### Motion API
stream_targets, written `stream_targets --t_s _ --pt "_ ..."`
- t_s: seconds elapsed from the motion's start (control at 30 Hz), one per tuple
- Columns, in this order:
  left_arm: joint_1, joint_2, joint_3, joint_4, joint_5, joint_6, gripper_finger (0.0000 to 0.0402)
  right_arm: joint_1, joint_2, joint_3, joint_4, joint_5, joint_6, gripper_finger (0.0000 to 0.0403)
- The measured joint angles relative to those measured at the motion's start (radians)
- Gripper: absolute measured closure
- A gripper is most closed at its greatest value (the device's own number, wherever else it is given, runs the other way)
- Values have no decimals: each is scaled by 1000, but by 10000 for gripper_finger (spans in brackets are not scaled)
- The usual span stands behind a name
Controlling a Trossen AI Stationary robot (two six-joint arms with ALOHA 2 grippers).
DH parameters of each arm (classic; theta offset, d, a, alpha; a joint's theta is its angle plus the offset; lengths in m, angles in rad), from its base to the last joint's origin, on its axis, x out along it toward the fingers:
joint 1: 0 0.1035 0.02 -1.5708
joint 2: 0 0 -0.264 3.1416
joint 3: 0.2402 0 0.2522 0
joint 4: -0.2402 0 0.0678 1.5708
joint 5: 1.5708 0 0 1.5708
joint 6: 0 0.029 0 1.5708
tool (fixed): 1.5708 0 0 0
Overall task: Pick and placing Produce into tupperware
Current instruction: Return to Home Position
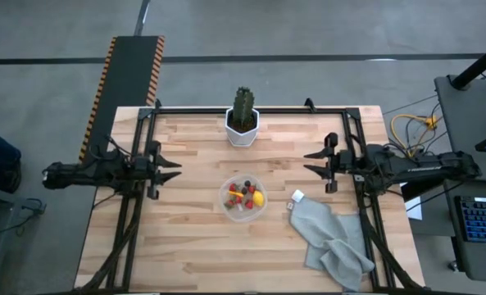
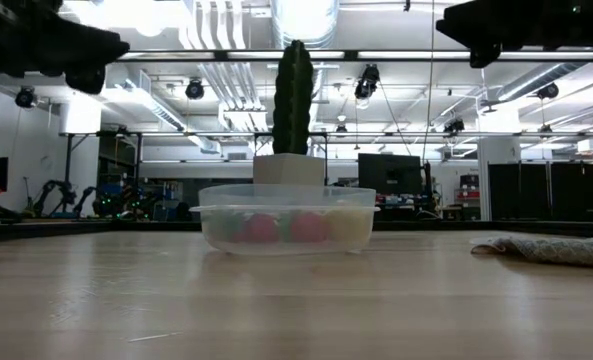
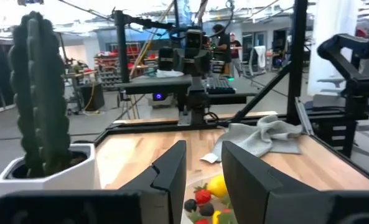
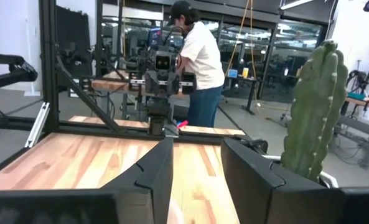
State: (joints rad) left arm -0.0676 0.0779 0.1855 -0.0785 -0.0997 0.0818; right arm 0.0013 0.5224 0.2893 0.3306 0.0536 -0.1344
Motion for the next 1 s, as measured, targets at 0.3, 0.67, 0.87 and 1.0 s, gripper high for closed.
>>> stream_targets --t_s 0.3,0.67,0.87,1.0 --pt "85 -55 -163 70 45 -88 314 0 18 0 -2 0 -2 273" --pt "134 -39 -171 81 94 -77 378 0 18 -12 -4 0 -3 279" --pt "135 -39 -172 75 97 -76 400 0 18 -8 -2 0 15 275" --pt "137 -38 -171 75 92 -75 401 1 16 -10 -3 -7 9 282"
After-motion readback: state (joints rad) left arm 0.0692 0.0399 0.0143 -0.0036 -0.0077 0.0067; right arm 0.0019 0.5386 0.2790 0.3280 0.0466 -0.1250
